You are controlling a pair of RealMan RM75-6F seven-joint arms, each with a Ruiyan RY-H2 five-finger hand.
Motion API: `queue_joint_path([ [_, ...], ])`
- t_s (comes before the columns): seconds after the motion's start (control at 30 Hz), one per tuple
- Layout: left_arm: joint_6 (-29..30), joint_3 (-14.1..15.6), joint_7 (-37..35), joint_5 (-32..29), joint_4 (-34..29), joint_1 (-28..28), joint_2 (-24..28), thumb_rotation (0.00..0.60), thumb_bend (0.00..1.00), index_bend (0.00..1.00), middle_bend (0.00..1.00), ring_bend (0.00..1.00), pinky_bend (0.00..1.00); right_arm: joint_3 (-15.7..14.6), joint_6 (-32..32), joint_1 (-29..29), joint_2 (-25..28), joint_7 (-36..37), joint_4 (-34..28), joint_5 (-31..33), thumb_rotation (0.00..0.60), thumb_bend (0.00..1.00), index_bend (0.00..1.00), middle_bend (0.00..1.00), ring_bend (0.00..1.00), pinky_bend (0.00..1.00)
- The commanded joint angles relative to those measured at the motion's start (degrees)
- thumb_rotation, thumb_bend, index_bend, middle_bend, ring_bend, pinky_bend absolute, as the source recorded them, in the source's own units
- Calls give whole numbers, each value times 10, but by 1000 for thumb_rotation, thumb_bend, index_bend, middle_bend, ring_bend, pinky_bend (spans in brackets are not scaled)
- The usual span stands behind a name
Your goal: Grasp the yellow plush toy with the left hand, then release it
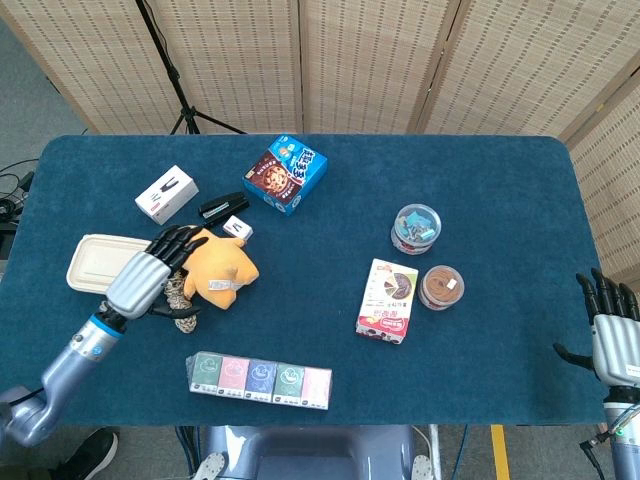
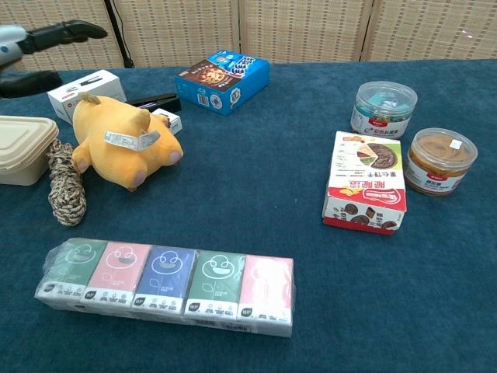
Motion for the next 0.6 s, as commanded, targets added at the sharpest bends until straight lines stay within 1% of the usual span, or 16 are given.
queue_joint_path([
  [0.03,-28,0,-69,20,89,-53,-72,0,0,0,0,0,0,2,-4,1,-2,-2,4,6,600,0,0,0,0,0],
  [0.2,-23,10,-103,23,163,-73,-137,0,0,0,0,0,0,4,-9,2,-3,-2,8,14,600,0,0,0,0,0],
  [0.3,-26,16,-117,21,202,-83,-164,0,0,0,0,0,0,5,-12,2,-3,1,10,19,600,0,0,0,0,0],
  [0.43,-30,20,-118,17,253,-96,-193,0,0,0,0,0,0,6,-15,3,-2,5,11,21,600,0,0,0,0,0],
  [0.6,-38,25,-144,9,286,-110,-210,0,0,0,0,0,0,7,-17,3,-1,8,12,24,600,0,0,0,0,0],
])
